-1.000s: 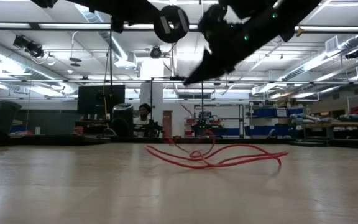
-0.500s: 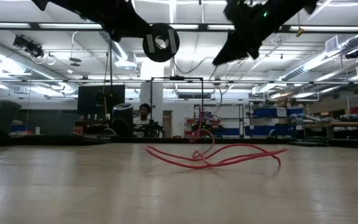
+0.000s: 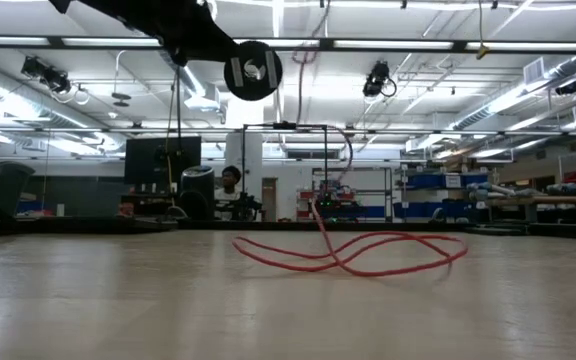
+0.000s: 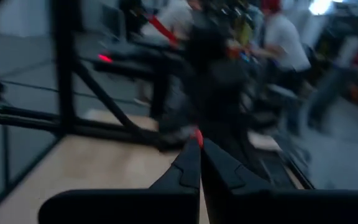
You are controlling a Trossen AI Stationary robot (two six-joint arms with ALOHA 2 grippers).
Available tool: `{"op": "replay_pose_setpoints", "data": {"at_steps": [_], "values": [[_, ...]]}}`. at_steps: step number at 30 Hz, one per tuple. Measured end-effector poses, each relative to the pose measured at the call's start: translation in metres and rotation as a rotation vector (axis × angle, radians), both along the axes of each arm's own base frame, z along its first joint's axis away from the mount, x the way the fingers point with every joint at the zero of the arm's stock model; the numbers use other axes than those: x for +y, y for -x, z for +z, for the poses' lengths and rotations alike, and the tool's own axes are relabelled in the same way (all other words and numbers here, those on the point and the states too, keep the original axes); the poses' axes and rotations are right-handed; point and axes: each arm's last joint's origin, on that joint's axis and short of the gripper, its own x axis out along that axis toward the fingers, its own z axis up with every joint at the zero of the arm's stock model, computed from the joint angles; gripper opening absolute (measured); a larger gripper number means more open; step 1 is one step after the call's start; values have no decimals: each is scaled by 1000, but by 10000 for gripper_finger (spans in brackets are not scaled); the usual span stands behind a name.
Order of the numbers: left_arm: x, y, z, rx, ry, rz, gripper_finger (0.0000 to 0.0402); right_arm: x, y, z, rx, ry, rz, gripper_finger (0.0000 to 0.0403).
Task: Coil cords
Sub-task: Uncoil the red wire from the spool
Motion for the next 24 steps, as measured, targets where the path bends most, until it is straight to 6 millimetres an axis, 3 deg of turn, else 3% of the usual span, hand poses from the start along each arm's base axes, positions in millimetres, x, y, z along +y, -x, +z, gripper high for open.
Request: {"op": "replay_pose_setpoints", "data": {"at_steps": [7,12,20,24], "values": [[5,3,-7,85,-45,86,0,11,-14,-3,-106,14,226,0],[10,4,-2,28,-85,265,0,7,-30,-20,-36,-17,274,0],[0,0,12,-112,-74,188,0,-24,-69,-80,194,-115,196,1],[-8,0,17,-153,-80,110,0,-50,-73,-108,369,-222,67,1]]}}
